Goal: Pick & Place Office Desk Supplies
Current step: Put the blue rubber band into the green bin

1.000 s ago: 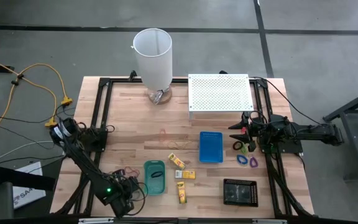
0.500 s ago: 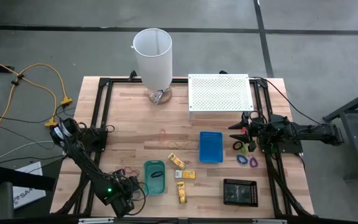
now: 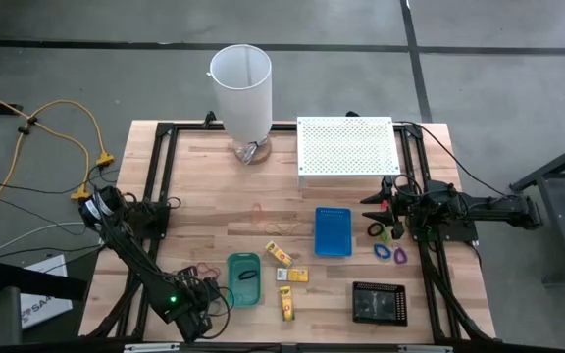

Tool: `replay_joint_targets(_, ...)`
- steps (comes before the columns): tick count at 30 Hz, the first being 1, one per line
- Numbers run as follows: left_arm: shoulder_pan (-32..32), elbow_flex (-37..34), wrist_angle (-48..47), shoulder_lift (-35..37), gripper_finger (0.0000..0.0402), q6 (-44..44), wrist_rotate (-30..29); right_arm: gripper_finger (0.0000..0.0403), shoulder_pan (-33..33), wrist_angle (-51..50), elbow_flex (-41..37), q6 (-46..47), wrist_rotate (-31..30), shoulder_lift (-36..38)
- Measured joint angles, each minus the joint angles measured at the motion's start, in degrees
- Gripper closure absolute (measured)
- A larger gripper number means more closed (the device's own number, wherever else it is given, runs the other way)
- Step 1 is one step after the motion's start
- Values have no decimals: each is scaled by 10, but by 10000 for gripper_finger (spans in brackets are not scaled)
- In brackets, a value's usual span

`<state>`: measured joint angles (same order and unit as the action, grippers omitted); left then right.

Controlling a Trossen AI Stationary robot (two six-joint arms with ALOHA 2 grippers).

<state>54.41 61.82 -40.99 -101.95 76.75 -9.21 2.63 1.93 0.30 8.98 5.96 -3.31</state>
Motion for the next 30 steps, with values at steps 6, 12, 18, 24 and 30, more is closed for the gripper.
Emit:
replay_joint_targets(6, 0, 0, 0, 0, 400, 0, 1, 237, 0, 0, 0, 0, 0, 0)
replay_joint_targets(12, 2, -1, 1, 0, 400, -4, -8, 237, 0, 0, 0, 0, 0, 0)
replay_joint_targets(18, 10, -3, -2, 38, 400, -4, -39, 237, 0, 0, 0, 0, 0, 0)
replay_joint_targets(24, 17, -2, -32, 100, 401, -4, -83, 237, 0, 0, 0, 0, 0, 0)
replay_joint_targets(30, 20, -2, -61, 150, 401, -8, -110, 237, 0, 0, 0, 0, 0, 0)
